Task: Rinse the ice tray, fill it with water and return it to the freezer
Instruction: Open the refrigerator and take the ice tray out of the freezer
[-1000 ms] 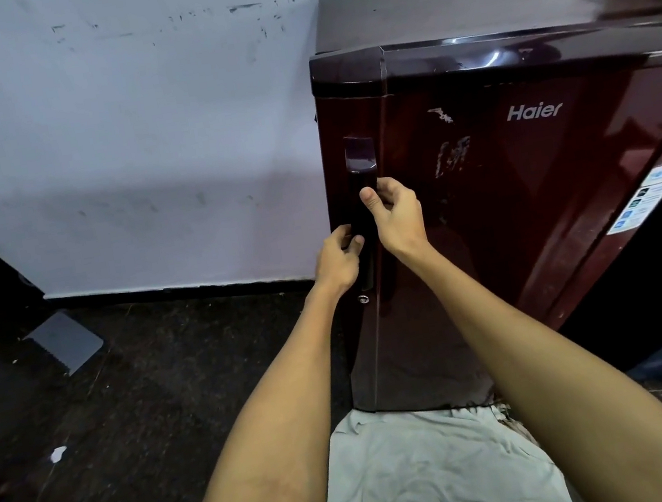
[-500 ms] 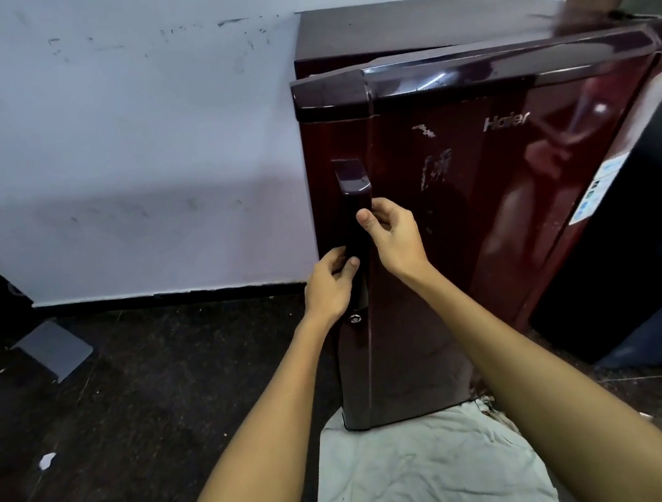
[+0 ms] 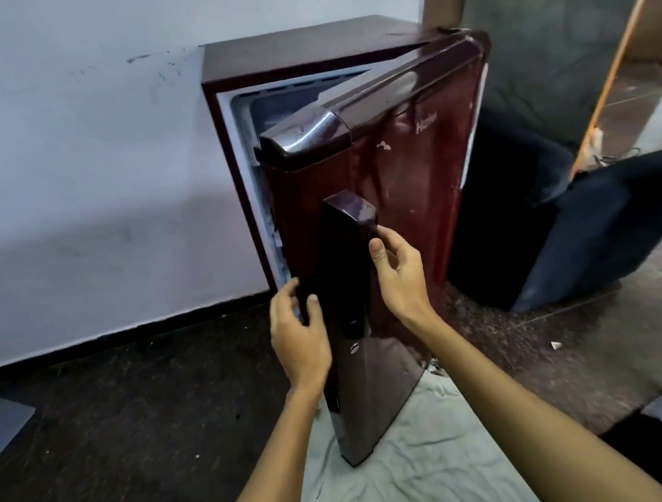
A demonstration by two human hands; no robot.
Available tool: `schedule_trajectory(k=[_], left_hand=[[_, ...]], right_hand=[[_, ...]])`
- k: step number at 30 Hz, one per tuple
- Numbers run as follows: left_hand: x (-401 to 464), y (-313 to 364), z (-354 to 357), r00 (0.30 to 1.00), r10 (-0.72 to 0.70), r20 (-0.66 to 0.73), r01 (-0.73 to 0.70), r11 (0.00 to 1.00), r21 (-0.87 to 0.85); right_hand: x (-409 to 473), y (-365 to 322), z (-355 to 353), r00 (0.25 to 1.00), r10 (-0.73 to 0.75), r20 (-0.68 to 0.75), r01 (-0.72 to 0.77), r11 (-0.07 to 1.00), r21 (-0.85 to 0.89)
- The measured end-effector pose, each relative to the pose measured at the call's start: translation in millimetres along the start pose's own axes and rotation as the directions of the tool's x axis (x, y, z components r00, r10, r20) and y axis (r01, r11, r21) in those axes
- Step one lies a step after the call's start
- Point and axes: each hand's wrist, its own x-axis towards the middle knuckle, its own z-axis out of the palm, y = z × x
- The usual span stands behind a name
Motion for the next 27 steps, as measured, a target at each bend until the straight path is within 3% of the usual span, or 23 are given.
schedule_trajectory(k=[8, 12, 17, 21, 27], left_hand=[[-45.0, 19.8, 6.5, 0.956, -0.126, 0.263, 0.137, 0.99, -0.024], [-72.1, 30.7, 28.8, 0.907, -0.089, 0.411, 0.124, 0.99, -0.06], [-100.9, 48.4, 50.7, 0.929, -0.058, 0.366, 0.095, 0.992, -0.083], [-116.6, 58.2, 61.6, 0.909, -0.031, 0.415, 0.074, 0.993, -0.09], [-146.1, 78.5, 93.7, 0.897, -0.008, 0.443, 0.064, 0.992, -0.111]], right_hand=[[-59.5, -10.0, -74.4, 0.956, -0.015, -0.294, 0.029, 0.999, 0.043], [-73.7, -15.8, -104.9, 0.926, -0.042, -0.375, 0.05, 0.999, 0.011], [-85.7, -11.4, -143.3, 0.899, -0.052, -0.434, 0.036, 0.998, -0.046], [-89.5, -1.2, -173.0, 0.892, 0.01, -0.451, -0.027, 0.999, -0.031], [-81.5, 6.7, -223.6, 0.869, -0.011, -0.494, -0.038, 0.995, -0.089]])
